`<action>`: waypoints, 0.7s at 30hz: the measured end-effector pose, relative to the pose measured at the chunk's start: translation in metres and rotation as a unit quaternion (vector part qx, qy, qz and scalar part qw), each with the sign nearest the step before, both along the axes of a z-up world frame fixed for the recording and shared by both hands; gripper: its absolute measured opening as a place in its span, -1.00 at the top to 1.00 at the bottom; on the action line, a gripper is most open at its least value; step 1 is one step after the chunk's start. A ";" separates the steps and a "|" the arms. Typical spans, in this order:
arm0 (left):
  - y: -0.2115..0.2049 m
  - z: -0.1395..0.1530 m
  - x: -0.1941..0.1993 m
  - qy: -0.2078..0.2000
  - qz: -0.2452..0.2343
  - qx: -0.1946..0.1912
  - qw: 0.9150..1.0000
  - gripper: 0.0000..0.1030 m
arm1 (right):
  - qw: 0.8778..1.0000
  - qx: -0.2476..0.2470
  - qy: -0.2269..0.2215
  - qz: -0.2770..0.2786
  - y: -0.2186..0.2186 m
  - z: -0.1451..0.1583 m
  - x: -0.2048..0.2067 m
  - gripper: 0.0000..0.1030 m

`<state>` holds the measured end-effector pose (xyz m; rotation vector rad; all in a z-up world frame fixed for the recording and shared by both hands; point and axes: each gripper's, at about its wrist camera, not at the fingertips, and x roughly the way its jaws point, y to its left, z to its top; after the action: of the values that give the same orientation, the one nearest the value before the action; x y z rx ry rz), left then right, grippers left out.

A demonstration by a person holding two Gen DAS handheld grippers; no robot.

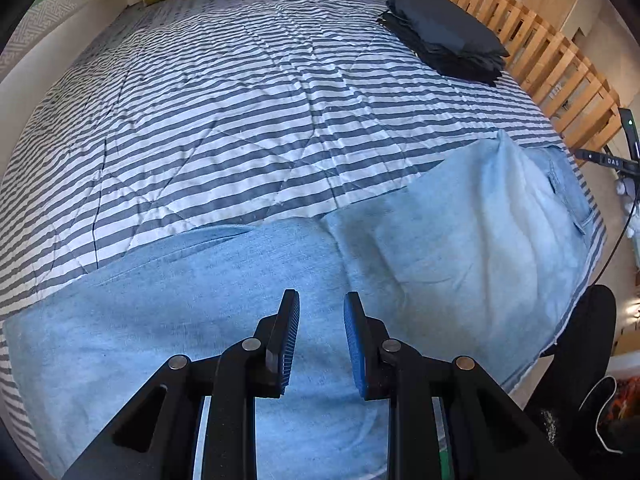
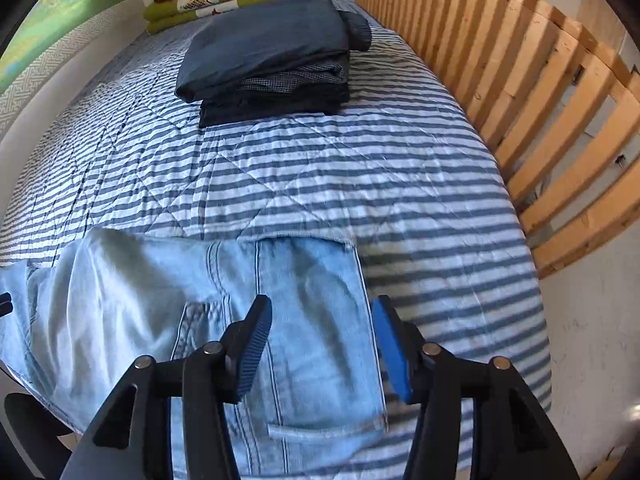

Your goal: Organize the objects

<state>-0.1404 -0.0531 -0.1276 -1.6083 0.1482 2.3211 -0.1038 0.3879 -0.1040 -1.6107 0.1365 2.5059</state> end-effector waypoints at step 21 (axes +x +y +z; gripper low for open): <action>-0.016 -0.063 -0.015 -0.025 0.039 -0.024 0.999 0.51 | 0.984 -0.179 0.015 -0.007 0.032 -0.058 -0.036 0.62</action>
<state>-0.1554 -0.0692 -0.1902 -1.7217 0.1327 2.3498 -0.1402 0.4200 -0.1623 -1.6821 0.6310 2.6084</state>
